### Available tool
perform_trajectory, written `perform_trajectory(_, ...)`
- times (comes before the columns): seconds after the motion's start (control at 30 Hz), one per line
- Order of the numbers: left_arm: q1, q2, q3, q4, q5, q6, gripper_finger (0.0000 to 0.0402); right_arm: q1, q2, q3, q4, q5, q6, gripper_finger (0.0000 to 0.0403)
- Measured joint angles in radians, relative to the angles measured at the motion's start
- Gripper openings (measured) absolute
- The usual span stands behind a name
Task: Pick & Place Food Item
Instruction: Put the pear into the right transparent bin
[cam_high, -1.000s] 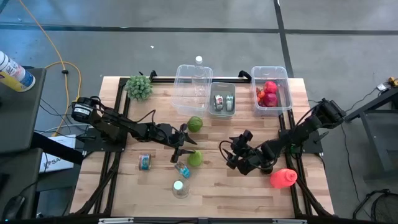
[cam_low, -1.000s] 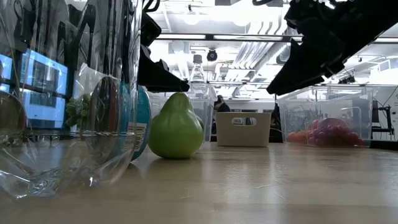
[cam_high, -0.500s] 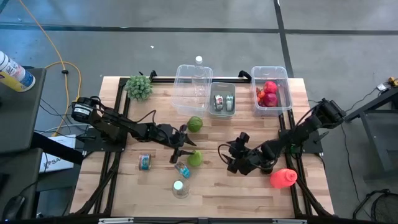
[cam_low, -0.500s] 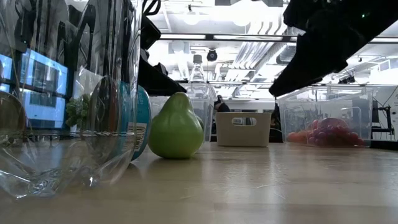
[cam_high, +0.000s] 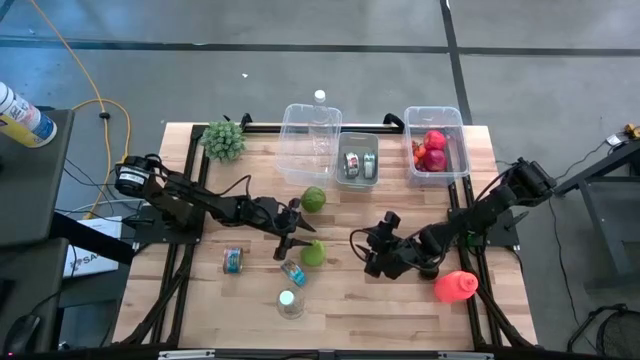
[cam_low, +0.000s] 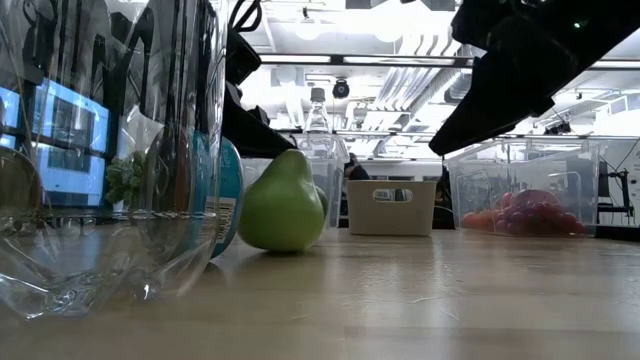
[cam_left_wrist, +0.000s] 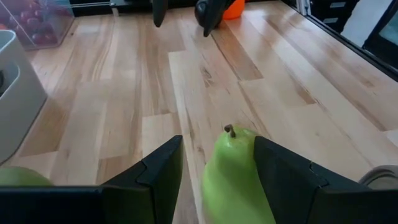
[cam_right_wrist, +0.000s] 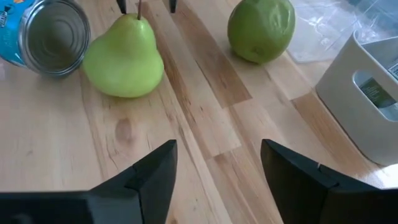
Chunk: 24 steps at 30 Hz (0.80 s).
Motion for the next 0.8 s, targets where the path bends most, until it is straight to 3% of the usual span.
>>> perform_trajectory(0.8, 0.012, 0.0, 0.0, -0.006, -0.025, -0.02, 0.0188, 0.0, 0.0, 0.0, 0.044, -0.001, -0.052, 0.0205)
